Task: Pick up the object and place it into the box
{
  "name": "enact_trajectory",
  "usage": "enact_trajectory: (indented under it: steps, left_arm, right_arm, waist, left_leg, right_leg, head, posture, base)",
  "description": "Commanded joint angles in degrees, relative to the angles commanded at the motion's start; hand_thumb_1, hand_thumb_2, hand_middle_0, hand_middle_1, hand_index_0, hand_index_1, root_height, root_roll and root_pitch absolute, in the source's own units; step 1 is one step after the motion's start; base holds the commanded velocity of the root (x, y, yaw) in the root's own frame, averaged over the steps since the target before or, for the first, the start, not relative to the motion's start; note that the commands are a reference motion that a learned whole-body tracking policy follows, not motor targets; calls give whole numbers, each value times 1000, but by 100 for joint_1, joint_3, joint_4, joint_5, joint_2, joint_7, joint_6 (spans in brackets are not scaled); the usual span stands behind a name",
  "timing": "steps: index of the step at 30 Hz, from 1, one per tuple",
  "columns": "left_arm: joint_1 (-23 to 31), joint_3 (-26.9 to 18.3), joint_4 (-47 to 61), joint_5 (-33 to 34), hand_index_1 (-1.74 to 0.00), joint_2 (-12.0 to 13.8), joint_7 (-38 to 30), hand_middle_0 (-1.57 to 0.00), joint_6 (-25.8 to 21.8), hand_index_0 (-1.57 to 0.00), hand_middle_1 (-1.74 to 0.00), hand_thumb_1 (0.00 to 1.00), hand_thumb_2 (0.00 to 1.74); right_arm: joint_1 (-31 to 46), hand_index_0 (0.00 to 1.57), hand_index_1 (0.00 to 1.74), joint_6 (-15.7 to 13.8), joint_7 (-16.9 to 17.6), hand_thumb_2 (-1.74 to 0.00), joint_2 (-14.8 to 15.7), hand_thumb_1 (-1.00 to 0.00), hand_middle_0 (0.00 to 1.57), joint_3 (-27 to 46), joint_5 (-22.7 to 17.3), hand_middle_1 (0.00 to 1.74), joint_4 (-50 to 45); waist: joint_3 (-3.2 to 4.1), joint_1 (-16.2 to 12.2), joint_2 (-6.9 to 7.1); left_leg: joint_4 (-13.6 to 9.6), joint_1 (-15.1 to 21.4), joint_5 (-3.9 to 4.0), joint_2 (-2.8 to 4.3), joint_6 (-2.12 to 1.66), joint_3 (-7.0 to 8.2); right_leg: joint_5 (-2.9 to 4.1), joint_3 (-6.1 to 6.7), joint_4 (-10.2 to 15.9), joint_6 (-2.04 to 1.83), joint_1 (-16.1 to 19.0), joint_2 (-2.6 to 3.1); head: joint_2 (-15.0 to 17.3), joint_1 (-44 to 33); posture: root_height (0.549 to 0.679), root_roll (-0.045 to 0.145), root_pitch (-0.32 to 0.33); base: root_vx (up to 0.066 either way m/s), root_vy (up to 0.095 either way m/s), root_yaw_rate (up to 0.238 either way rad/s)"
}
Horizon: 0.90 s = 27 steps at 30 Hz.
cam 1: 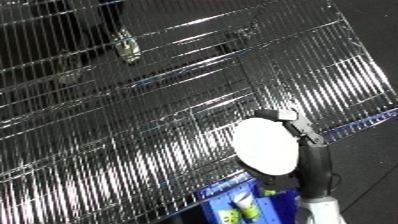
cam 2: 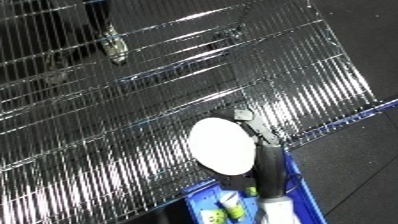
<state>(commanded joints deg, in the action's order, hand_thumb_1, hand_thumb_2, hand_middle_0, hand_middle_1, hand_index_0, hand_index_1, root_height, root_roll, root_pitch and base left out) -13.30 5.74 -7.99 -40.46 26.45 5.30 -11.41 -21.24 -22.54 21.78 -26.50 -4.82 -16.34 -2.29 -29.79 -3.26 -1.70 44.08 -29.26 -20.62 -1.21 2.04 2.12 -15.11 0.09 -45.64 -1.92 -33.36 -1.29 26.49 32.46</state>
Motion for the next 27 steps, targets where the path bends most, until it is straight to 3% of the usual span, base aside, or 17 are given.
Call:
enact_trajectory:
  steps: [3, 7, 14, 27]
  left_arm:
    - [60, -55, 22, -7, -1740, -24, 31, -1570, 4, -1570, -1740, 1000, 1740]
    - [123, -68, 11, -46, -1740, -119, -41, -1570, -82, -1570, -1740, 1000, 1740]
    - [496, -62, -61, -286, -1740, -405, -190, -1570, -448, -1570, -1740, 1000, 1740]
    - [565, 12, -269, -435, -1740, -524, -53, -1570, -637, -1570, -1740, 1000, 1740]
  right_arm:
    - [284, 1099, 1218, -37, 94, -1218, 14, -700, 1099, 203, -77, 1218, -54]
    - [596, 1099, 1218, 10, -77, -1218, 6, -700, 1099, 377, -479, 1218, -35]
    - [1286, 1099, 1218, -108, -648, -1218, -125, -700, 1099, 843, -1180, 1218, 198]
    - [1723, 1099, 1218, -154, -769, -1218, -404, -700, 1099, 1207, -1178, 1218, 632]
  waist:
    - [0, -112, -1]
    - [8, -285, -36]
    - [51, -687, -241]
    - [76, -1063, -444]
  left_leg:
    - [-39, 162, -42, 14, 14, 64]
    - [-106, 389, -87, 39, 14, 190]
    - [-264, 792, -142, 87, -11, 446]
    - [-430, 1061, -159, 66, -18, 670]
  right_leg:
    - [24, 55, 107, -7, 151, -3]
    - [60, 151, 242, -13, 319, -7]
    - [-2, 357, 320, 12, 519, 13]
    - [15, 553, 429, 12, 539, 92]
  head:
    - [9, 314]
    - [25, 1089]
    - [197, 2050]
    - [237, 2728]
  posture:
    - [638, 55, 85]
    - [641, 61, 71]
    - [644, 76, 53]
    - [646, 89, 56]
  base:
    - [29, 57, -209]
    - [48, 127, -248]
    - [70, 192, -261]
    - [8, 43, -86]
